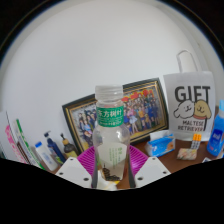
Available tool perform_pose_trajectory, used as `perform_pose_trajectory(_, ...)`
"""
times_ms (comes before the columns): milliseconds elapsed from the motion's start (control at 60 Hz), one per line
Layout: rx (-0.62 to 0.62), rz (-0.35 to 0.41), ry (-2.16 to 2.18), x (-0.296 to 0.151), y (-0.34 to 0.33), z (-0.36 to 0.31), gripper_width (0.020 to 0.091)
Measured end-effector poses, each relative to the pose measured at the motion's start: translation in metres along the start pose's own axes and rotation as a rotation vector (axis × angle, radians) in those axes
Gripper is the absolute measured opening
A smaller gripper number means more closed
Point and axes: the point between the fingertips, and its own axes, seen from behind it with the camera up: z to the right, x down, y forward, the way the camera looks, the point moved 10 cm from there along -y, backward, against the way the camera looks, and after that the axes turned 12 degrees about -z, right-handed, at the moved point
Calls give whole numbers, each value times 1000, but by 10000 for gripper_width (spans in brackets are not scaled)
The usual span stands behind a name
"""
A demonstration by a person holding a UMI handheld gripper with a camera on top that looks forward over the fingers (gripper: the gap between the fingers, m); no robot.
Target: Pour water
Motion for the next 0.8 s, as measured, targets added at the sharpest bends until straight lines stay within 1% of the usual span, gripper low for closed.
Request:
perform_pose_trajectory(83,98,-26,-134,12,8,39,427)
perform_pose_trajectory(183,153,-72,-233,32,19,77,426)
perform_pose_trajectory(433,151,-127,-264,76,42,113,427)
perform_pose_trajectory(500,146,-144,-249,86,45,117,430)
perform_pose_trajectory(517,147,-149,-246,89,46,118,441)
perform_pose_trajectory(550,141,-123,-238,90,45,119,432)
perform_pose_trajectory(633,135,-106,-209,93,43,121,439)
perform_pose_trajectory(700,139,-97,-212,94,43,120,465)
perform_pose_trajectory(800,145,-108,-220,94,43,121,537)
